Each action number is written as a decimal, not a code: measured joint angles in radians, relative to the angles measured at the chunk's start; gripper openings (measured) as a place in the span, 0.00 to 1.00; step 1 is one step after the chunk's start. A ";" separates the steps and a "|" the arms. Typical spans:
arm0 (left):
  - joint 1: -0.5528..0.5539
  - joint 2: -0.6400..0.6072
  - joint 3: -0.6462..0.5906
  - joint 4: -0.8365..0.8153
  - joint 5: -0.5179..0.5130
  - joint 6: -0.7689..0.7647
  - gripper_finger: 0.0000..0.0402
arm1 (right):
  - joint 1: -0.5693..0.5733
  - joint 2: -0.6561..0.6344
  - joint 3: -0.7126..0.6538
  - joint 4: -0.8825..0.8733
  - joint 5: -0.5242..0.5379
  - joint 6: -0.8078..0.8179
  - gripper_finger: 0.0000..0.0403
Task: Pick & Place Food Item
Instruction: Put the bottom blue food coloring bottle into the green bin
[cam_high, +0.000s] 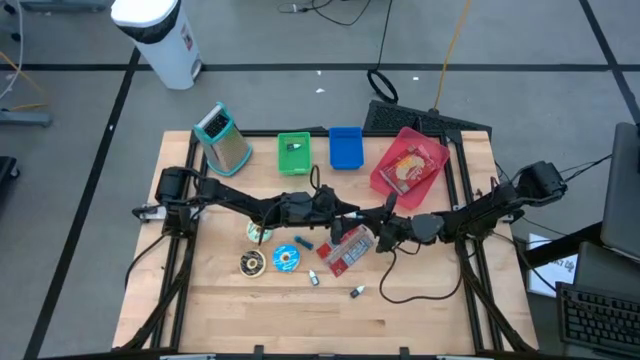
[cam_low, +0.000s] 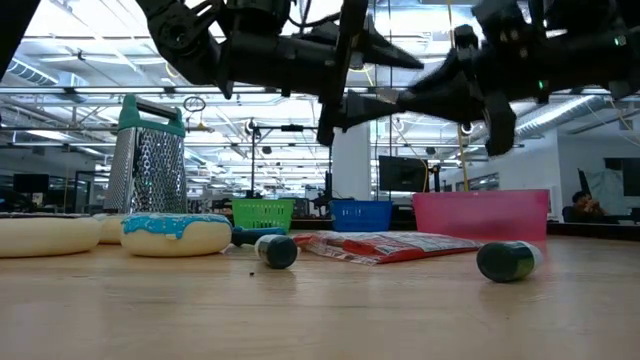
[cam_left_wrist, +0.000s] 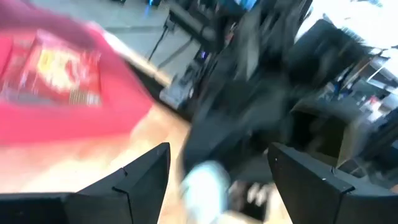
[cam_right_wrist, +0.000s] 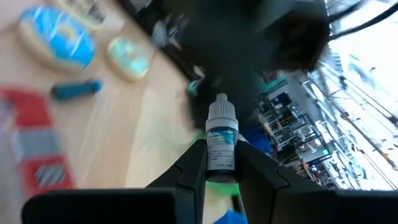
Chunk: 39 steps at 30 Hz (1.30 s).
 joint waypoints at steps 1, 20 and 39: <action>0.000 0.002 -0.001 -0.012 -0.004 -0.001 0.67 | 0.002 -0.003 0.007 0.010 0.000 -0.005 0.15; -0.004 0.002 -0.002 -0.032 -0.019 -0.039 0.62 | 0.028 -0.005 0.022 -0.022 -0.001 -0.014 0.15; 0.039 -0.032 -0.002 -0.036 0.015 -0.077 0.18 | 0.037 -0.016 0.021 -0.020 0.093 0.332 0.30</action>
